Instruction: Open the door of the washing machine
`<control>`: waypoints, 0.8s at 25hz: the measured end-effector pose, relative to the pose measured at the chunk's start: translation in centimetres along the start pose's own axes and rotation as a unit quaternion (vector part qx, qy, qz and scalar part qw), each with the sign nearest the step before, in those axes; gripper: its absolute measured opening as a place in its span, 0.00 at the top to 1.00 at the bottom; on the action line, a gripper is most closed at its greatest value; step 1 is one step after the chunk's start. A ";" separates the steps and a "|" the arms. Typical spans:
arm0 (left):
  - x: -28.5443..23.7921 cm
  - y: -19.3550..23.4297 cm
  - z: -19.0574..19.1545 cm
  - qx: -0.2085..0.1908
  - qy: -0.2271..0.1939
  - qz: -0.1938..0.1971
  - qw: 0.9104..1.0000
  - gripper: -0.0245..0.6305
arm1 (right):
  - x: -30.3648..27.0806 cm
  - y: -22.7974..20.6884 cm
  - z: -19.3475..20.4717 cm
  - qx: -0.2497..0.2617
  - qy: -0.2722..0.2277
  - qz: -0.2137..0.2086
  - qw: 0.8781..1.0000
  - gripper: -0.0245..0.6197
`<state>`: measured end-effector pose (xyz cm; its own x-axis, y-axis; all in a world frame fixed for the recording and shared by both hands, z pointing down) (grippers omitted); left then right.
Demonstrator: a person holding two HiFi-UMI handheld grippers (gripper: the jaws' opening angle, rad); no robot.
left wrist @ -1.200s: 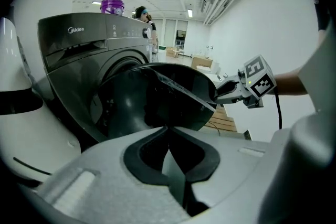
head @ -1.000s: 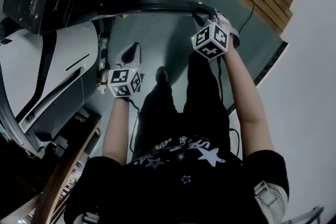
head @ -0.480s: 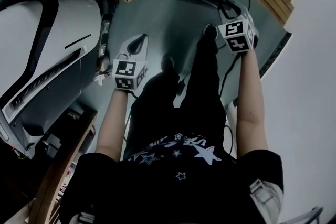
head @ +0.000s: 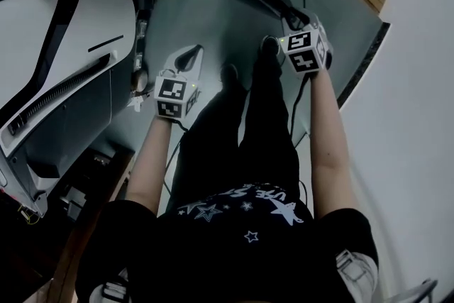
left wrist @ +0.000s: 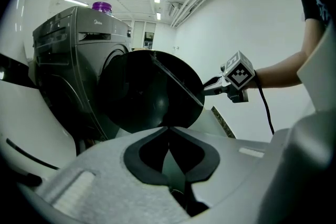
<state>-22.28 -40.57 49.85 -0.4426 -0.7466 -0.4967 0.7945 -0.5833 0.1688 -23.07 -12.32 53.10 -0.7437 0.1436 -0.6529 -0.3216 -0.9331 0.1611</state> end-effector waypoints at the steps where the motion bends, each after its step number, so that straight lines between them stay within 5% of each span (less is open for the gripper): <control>1: 0.2 -0.3 0.1 0.001 -0.001 0.003 1.000 0.95 | 0.4 0.9 0.0 -0.006 -0.002 0.001 1.000 0.81; 20: 3.6 -2.8 3.7 0.020 0.013 -0.023 0.999 0.95 | 3.5 14.9 -0.8 -0.074 -0.041 -0.076 0.993 0.85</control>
<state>-27.66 -42.80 50.73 -0.4661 -0.7108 -0.5268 0.7562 -0.6291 0.1797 -29.95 -25.97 52.64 -0.7408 0.3076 -0.5972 -0.3485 -0.9360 -0.0498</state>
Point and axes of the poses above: the fingertips, and each gripper's own axes: x backward along the fingers, y to its left, z out of its underside, the point moved 5 cm from there along x, backward along the fingers, and after that the axes turned 15 degrees about -y, right-handed, at the moved point
